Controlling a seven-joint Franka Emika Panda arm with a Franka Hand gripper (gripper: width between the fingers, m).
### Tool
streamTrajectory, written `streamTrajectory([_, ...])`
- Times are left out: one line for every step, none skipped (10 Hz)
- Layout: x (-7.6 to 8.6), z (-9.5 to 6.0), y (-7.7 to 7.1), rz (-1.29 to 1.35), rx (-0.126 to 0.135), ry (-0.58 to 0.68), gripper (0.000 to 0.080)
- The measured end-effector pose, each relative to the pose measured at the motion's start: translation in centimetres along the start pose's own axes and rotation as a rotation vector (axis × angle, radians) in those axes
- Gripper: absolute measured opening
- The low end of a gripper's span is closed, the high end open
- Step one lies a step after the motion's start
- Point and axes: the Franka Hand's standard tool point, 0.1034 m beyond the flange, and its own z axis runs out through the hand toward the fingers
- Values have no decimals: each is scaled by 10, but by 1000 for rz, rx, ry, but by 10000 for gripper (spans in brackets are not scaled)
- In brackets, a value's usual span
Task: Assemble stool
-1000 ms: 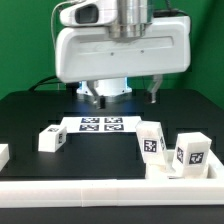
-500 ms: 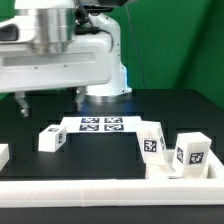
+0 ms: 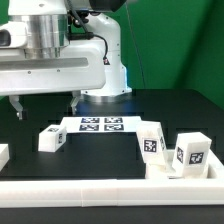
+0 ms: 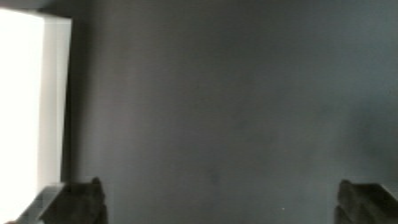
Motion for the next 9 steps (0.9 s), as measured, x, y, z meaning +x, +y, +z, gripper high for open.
streamTrajectory([-8,5,6,135,14,-9,649])
streamTrajectory([-18,11,12,216,20,-19,649])
streamTrajectory([-30,19,14,274,18,-33,649])
streamTrajectory([-42,26,16,283,19,-55,649])
streamTrajectory([-53,35,18,271,23,-72,649])
streamTrajectory([-58,40,18,270,23,-73,649])
streamTrajectory([-58,40,17,268,26,-80,649])
streamTrajectory([-59,40,15,267,35,-103,649])
streamTrajectory([-59,40,14,266,37,-108,649])
